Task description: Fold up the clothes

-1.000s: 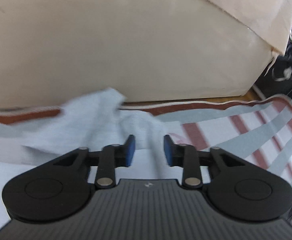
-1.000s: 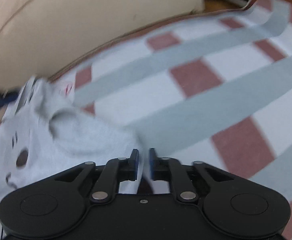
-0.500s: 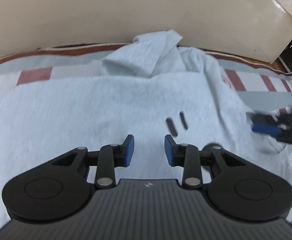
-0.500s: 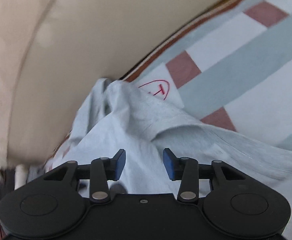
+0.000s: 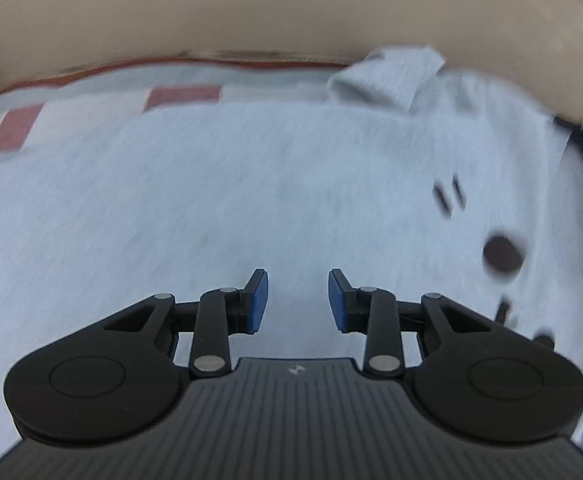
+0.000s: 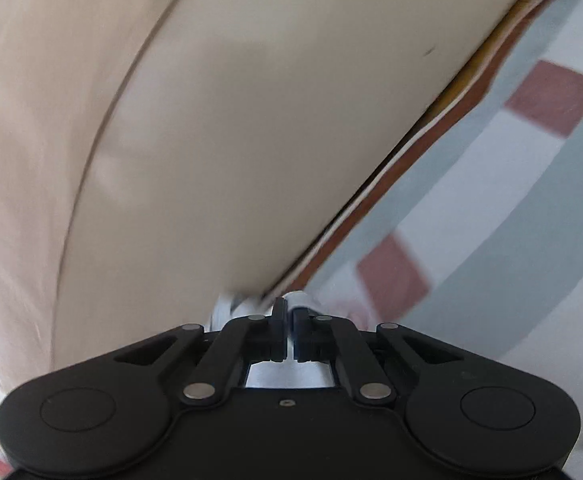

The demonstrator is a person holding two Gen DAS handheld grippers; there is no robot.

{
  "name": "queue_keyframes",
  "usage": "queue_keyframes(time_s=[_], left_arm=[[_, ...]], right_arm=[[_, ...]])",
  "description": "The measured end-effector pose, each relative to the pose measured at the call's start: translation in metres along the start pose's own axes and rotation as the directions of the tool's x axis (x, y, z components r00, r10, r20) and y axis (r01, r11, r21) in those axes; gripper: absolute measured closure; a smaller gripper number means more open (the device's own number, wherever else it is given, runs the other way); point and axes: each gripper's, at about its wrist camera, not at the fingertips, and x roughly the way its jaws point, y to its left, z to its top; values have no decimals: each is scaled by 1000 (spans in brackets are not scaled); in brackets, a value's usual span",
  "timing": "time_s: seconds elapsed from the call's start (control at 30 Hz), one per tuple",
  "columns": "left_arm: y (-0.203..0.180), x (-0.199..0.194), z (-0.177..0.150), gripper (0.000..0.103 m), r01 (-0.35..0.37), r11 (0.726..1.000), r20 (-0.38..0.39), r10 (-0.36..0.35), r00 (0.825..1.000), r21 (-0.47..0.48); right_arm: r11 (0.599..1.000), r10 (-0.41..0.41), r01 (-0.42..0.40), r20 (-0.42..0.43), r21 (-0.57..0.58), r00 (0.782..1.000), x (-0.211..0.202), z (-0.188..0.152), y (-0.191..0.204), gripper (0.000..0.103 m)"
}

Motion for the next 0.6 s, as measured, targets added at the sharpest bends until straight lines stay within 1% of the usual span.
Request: queue_keyframes(time_s=[0.1,0.17,0.2,0.23,0.27,0.33,0.37,0.4,0.43,0.47,0.5,0.57,0.6], left_arm=[[13,-19,-31,66,-10,1000,-9,10,1000,-5],[26,-28,-52,66,-25,1000,-23,25,999,-6],[33,-30,-59,66,-38,999,-26,38,999,-17],[41,-32,-65,66,-47,999,-27,46,999,-28],[49,-34,-68,66,-41,998,-22,40,999,-42],[62,-36,-69,66,-11,997,-3,11,1000,-78],[66,-37,-66,66,5,996,19,-3,1000,-94],[69,-38,-63,66,14,995,41,-10,999,-103],[69,-39,-59,66,8,995,62,-2,998,-96],[68,-40,-56,66,2,996,83,5,997,-85],[65,-41,-53,66,-5,998,103,11,995,-63],[56,-41,-44,66,2,999,127,2,992,-32],[51,-40,-38,65,10,1000,134,-8,991,-18]], right_arm=[[997,-79,80,-23,17,997,2,24,-12,98],[985,-170,166,-103,-43,980,14,32,-13,97],[977,-203,193,-119,-95,972,17,33,-10,97],[965,-236,216,-130,-149,963,21,33,-5,97],[955,-259,235,-126,-179,958,21,30,-1,98],[934,-303,271,-112,-234,946,19,25,7,97],[913,-346,310,-101,-266,933,19,24,11,90],[876,-408,368,-74,-312,910,22,23,16,84],[820,-480,437,-28,-370,877,22,19,22,65],[760,-534,494,27,-422,845,25,17,27,55],[711,-561,529,79,-463,824,24,15,32,54],[689,-529,500,106,-524,842,18,12,42,55],[700,-493,458,94,-547,865,14,10,45,55]])
